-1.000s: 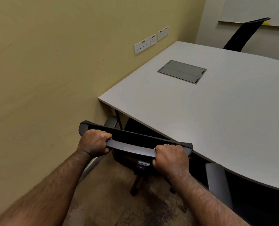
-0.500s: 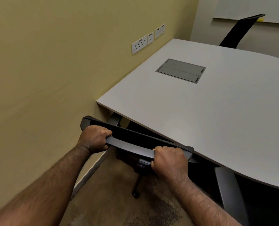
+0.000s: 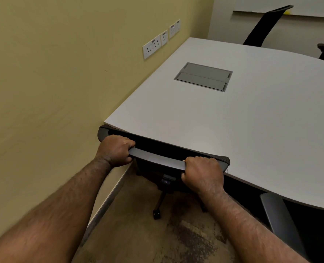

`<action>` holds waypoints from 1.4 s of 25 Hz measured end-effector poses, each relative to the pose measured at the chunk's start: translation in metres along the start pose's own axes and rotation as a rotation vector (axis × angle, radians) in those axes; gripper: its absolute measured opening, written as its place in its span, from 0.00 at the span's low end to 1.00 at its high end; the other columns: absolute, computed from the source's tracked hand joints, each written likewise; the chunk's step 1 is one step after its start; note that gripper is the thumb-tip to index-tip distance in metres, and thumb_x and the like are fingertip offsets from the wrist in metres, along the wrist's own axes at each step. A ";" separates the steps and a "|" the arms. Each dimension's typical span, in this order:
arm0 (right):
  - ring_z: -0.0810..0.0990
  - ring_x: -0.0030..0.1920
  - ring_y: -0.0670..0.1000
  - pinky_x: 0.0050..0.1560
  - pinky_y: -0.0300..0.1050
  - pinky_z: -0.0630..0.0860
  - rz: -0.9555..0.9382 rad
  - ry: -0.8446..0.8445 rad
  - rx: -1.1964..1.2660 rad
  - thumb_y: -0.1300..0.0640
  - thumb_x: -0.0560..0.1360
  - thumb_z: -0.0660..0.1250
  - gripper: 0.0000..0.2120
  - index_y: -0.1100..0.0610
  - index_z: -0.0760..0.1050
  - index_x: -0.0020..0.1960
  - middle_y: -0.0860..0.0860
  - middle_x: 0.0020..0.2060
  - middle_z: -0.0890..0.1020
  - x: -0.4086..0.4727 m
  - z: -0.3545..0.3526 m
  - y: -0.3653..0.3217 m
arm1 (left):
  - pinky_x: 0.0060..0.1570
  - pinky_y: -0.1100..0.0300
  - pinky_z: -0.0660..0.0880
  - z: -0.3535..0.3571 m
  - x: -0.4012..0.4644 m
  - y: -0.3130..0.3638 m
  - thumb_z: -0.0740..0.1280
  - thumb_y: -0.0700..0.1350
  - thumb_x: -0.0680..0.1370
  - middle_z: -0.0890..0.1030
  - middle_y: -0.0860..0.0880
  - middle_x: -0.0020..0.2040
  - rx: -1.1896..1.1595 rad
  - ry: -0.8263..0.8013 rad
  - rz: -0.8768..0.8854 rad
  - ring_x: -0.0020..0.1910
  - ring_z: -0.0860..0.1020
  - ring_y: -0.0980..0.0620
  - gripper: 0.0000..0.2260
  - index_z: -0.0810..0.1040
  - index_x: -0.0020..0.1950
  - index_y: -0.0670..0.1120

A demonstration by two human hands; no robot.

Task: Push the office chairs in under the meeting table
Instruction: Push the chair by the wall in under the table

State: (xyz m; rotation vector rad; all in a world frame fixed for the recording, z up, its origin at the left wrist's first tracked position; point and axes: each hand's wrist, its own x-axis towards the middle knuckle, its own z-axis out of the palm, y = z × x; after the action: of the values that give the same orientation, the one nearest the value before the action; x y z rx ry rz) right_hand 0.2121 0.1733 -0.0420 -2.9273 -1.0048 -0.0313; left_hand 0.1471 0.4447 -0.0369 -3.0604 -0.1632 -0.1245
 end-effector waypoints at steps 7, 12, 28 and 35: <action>0.67 0.29 0.52 0.36 0.47 0.62 0.045 0.030 0.006 0.51 0.71 0.62 0.05 0.52 0.70 0.38 0.47 0.27 0.67 0.020 0.005 -0.037 | 0.33 0.55 0.71 0.002 0.023 -0.041 0.73 0.42 0.62 0.82 0.46 0.35 0.005 0.017 0.037 0.36 0.79 0.40 0.07 0.82 0.39 0.44; 0.65 0.28 0.51 0.36 0.47 0.62 0.071 0.038 0.023 0.52 0.72 0.62 0.07 0.52 0.65 0.37 0.47 0.26 0.62 0.036 0.005 -0.048 | 0.33 0.53 0.72 0.004 0.041 -0.057 0.74 0.41 0.61 0.82 0.45 0.35 0.001 0.053 0.064 0.36 0.79 0.40 0.08 0.83 0.39 0.43; 0.70 0.33 0.52 0.40 0.49 0.70 0.072 0.148 0.065 0.48 0.68 0.68 0.11 0.54 0.70 0.40 0.49 0.32 0.72 0.034 0.005 -0.042 | 0.29 0.56 0.67 0.009 0.042 -0.056 0.74 0.37 0.59 0.76 0.45 0.29 -0.045 0.086 0.099 0.30 0.75 0.40 0.09 0.76 0.32 0.43; 0.69 0.64 0.58 0.63 0.58 0.63 0.055 0.353 0.071 0.29 0.68 0.59 0.41 0.59 0.65 0.69 0.56 0.65 0.72 -0.010 -0.015 0.002 | 0.48 0.49 0.74 -0.007 0.018 -0.031 0.66 0.70 0.67 0.77 0.46 0.50 -0.108 0.189 0.220 0.50 0.74 0.45 0.32 0.74 0.56 0.44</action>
State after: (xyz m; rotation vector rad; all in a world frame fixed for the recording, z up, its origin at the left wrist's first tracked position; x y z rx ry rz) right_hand 0.2051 0.1648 -0.0279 -2.7458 -0.8498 -0.4811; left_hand 0.1614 0.4773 -0.0266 -3.1227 0.1972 -0.4182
